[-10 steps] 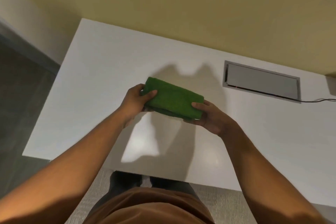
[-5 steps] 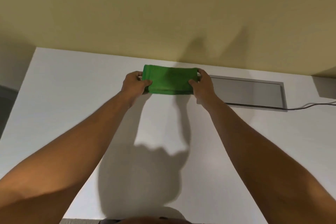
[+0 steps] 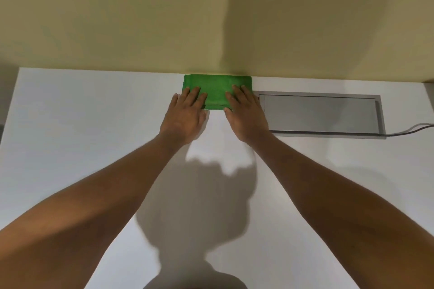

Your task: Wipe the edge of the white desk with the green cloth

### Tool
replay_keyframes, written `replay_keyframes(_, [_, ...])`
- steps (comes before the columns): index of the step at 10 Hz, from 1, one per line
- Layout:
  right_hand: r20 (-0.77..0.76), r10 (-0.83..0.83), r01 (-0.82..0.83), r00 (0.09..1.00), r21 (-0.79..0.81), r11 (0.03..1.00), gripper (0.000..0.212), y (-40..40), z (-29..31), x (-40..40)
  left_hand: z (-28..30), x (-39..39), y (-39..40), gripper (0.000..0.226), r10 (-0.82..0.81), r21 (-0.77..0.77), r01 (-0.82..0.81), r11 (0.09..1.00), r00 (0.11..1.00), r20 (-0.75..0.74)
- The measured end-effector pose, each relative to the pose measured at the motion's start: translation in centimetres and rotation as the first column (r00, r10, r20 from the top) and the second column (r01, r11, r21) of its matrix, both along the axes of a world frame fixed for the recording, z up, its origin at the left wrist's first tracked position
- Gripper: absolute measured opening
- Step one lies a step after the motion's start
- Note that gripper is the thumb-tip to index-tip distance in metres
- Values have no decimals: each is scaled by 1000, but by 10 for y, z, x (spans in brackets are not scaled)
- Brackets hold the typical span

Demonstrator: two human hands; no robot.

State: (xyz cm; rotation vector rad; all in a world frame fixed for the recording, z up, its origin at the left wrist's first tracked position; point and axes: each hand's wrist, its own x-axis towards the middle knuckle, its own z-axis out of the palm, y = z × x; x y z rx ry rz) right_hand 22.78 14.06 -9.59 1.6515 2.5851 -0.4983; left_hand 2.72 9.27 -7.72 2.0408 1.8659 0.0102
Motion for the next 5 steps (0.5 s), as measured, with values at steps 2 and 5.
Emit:
replay_keyframes(2, [18, -45, 46, 999, -38, 998, 56, -3, 14, -9, 7, -4, -5, 66, -44, -28, 42, 999, 993, -112])
replay_keyframes(5, [-158, -39, 67, 987, 178, 982, 60, -30, 86, -31, 64, -20, -36, 69, -8, 250, 49, 967, 987, -161])
